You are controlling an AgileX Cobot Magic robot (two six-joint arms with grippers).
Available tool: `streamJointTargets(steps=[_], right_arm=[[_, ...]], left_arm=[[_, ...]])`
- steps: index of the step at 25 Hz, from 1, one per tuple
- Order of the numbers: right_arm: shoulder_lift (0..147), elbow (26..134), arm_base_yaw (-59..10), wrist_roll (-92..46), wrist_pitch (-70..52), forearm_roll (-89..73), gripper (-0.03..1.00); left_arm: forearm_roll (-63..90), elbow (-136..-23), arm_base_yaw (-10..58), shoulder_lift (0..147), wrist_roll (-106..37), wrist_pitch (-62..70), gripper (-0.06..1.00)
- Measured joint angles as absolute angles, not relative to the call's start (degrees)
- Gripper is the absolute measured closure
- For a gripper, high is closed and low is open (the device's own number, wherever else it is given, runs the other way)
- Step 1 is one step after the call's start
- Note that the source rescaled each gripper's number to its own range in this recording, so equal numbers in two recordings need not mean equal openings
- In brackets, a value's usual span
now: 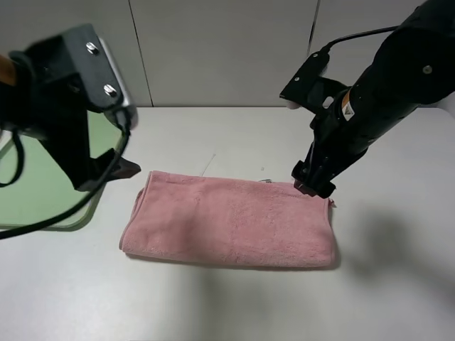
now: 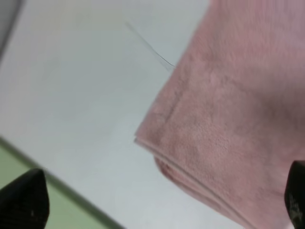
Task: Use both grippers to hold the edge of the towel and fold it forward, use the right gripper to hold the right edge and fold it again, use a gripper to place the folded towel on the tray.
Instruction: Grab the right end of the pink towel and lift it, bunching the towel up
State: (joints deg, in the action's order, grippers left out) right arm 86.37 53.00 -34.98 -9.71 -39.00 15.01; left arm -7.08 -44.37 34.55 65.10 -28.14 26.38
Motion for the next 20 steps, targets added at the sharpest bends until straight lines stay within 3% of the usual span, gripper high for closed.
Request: streamJointTargets(steps=[11,20], right_arm=[[79.89,53.0,-34.98,-7.24,-44.87,1.46,-0.03],[79.38,53.0,-34.98,-7.19,-47.17,-4.47,-0.03]], left_arm=[[-6.79,-44.24,34.55,35.08,-12.63,47.35,-0.05],[-4.9,-35.75,34.55,8.22,1.8,57.25,-0.05]])
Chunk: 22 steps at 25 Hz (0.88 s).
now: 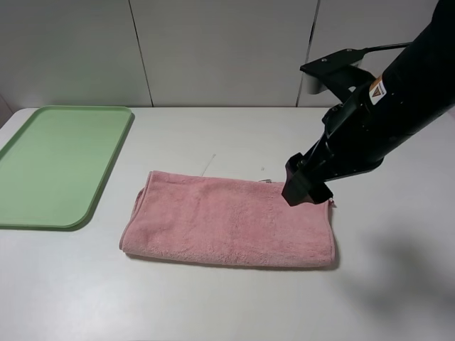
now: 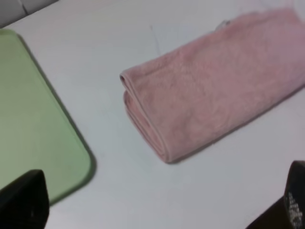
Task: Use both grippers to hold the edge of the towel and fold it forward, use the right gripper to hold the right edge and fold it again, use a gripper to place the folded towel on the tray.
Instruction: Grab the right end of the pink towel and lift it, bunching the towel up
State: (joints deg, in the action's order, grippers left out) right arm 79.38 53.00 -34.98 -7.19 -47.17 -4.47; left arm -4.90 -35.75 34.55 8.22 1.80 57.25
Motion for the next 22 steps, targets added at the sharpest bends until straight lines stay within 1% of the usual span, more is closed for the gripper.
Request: streamJointTargets(steps=[4,10,22], right_arm=[[79.38,53.0,-34.98,-7.19,-47.81,-4.98,-0.03],[79.38,53.0,-34.98,-7.18,-48.17,-5.1,-0.03],[79.38,53.0,-34.98,-5.25,-48.6,-6.18,-0.03]], left_arm=[[-4.9,-32.99,34.55,0.05,4.65,58.5,-0.05],[-4.63,-28.56,34.55,-0.38,5.18,61.23,-0.05],[-4.63,-28.28,34.55,-0.38,5.48,61.05,-0.04]])
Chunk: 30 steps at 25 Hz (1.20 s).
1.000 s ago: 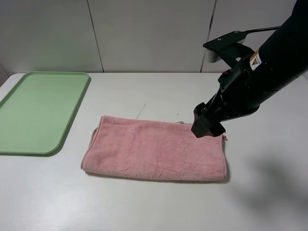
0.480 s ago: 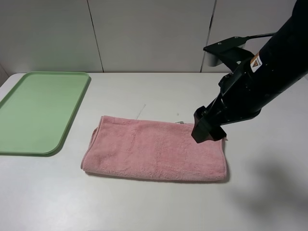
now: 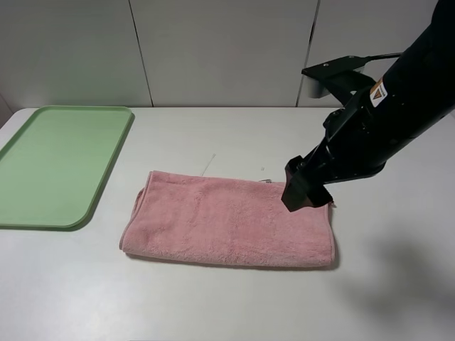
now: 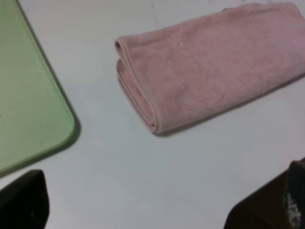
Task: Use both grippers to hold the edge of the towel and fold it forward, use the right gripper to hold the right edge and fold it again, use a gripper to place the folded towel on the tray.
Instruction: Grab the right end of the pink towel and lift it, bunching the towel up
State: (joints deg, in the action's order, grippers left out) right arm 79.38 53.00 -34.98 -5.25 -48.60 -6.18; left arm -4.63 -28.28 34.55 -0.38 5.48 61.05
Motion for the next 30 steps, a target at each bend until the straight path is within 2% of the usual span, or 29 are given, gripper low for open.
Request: streamJointTargets(steps=[4,7,19,25,30], right_arm=[[79.38,53.0,-34.98,-2.35,-48.95,-7.89,-0.03],[79.38,53.0,-34.98,1.59,-49.35,-8.06,-0.03],[79.57,53.0,-34.98,25.22,-47.55,1.26,-0.03],[86.03,53.0,-34.98,26.83,-46.22,3.55,-0.03],[93.4,53.0,-34.98,26.83,-42.96,4.34,-0.03]], left_arm=[[-4.63,-28.28,33.78,-0.38,5.48,61.0,-0.04],[-4.63,-28.28,30.77,-0.38,5.48,61.0,-0.04],[-4.63,-28.28,9.04,-0.45,5.48,61.0,-0.04],[-4.63,-28.28,0.55,-0.45,5.48,61.0,-0.04],[-4.63,-28.28,-1.83,-0.45,5.48,61.0,-0.04]])
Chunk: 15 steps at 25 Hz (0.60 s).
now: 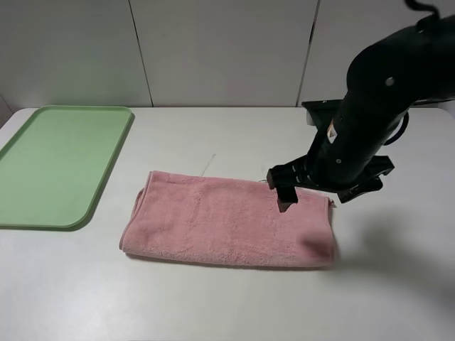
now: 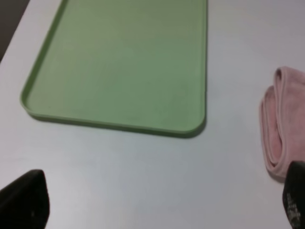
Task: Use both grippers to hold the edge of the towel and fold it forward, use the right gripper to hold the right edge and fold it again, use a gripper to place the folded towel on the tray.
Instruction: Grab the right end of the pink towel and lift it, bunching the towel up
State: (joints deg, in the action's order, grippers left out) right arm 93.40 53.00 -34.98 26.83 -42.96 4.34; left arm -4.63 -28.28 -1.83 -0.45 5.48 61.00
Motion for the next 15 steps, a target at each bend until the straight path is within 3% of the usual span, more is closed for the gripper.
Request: streamJointTargets(steps=[15], right_arm=[[105.11,53.0,-27.83,22.51,-35.96,6.44,-0.03]], left_arm=[[-4.63,-28.28,-1.93,-0.45,5.42,61.0,-0.04]])
